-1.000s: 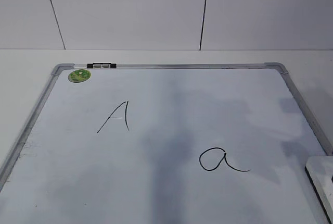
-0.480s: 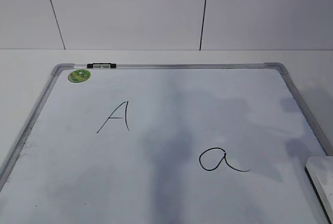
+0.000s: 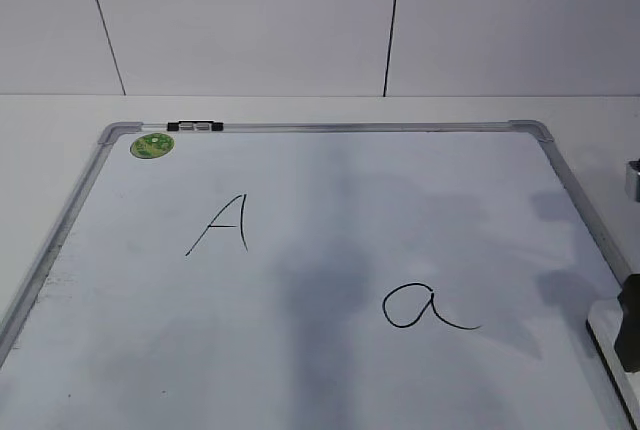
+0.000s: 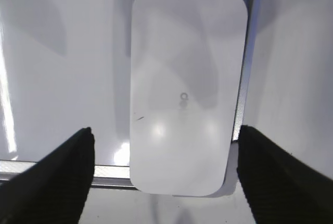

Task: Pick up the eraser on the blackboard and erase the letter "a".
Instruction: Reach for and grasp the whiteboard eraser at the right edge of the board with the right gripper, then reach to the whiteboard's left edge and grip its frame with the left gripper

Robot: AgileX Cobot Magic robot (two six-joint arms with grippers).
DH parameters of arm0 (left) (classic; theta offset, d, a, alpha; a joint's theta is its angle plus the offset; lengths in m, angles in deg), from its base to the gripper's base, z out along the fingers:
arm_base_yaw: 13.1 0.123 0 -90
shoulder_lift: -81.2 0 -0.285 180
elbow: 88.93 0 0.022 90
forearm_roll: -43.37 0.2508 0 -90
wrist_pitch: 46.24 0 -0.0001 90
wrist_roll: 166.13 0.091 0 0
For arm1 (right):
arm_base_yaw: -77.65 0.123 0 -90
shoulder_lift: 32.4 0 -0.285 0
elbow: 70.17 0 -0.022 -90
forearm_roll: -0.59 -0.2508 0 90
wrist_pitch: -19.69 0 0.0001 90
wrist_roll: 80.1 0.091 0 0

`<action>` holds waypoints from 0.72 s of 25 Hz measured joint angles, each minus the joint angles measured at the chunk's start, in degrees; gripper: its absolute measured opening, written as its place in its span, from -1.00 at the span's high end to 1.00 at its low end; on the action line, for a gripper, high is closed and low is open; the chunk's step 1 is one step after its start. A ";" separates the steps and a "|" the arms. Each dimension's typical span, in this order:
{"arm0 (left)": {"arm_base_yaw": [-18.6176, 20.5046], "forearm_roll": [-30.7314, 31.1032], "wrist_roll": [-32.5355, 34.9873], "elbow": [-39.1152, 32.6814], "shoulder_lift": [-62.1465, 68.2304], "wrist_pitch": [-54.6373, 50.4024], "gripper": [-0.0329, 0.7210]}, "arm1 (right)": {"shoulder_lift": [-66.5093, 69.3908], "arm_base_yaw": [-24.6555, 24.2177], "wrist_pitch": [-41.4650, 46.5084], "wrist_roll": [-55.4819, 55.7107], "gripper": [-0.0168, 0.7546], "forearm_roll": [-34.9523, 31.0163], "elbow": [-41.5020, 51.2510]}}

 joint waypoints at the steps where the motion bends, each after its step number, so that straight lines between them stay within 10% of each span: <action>1: 0.00 0.00 0.00 0.00 0.00 0.00 0.24 | 0.14 0.00 -0.14 -0.05 -0.80 0.09 0.00; 18: 0.00 -0.04 0.00 0.00 0.00 0.00 0.24 | 5.19 0.00 -1.99 2.25 -0.79 2.27 0.00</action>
